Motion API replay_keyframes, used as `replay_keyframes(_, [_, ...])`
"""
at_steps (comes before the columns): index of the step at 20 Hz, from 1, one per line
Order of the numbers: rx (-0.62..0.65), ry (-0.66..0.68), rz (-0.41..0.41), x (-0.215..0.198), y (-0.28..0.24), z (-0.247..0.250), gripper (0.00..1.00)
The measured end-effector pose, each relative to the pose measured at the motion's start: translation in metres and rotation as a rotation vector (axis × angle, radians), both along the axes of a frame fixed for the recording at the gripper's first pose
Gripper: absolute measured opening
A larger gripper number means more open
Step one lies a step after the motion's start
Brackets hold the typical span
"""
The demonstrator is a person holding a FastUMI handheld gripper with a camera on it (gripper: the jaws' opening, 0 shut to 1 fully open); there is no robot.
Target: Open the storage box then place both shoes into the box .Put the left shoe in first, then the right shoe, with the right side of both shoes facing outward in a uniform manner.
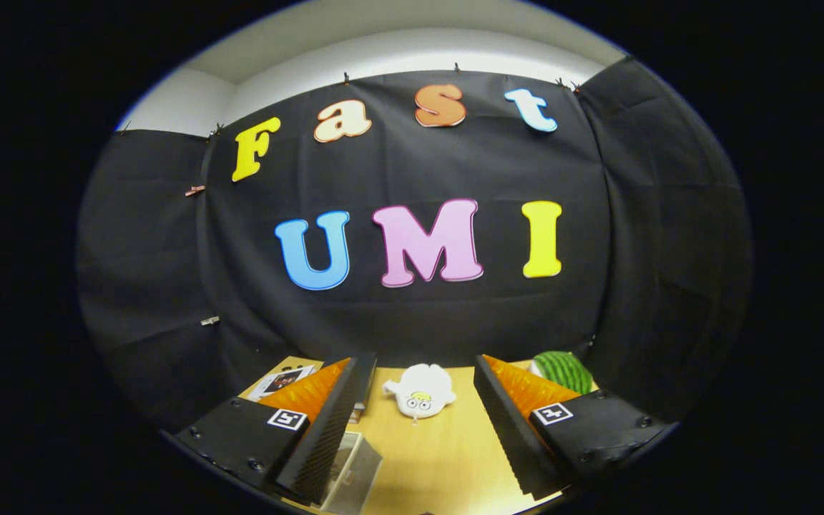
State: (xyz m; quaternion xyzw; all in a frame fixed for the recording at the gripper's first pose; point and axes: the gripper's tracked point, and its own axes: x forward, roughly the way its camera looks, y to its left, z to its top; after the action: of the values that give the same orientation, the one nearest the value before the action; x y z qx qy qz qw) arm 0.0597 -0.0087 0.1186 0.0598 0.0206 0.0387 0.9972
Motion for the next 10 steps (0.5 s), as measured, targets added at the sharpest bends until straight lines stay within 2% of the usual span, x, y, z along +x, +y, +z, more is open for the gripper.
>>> replay_keyframes(3, [-0.062, -0.069, -0.032, -0.008, -0.022, 0.012, 0.98])
replay_keyframes(6, [-0.121, -0.135, -0.1, -0.017, -0.041, 0.017, 0.98])
replay_keyframes(10, [-0.169, -0.139, -0.077, -0.033, -0.039, 0.001, 0.98])
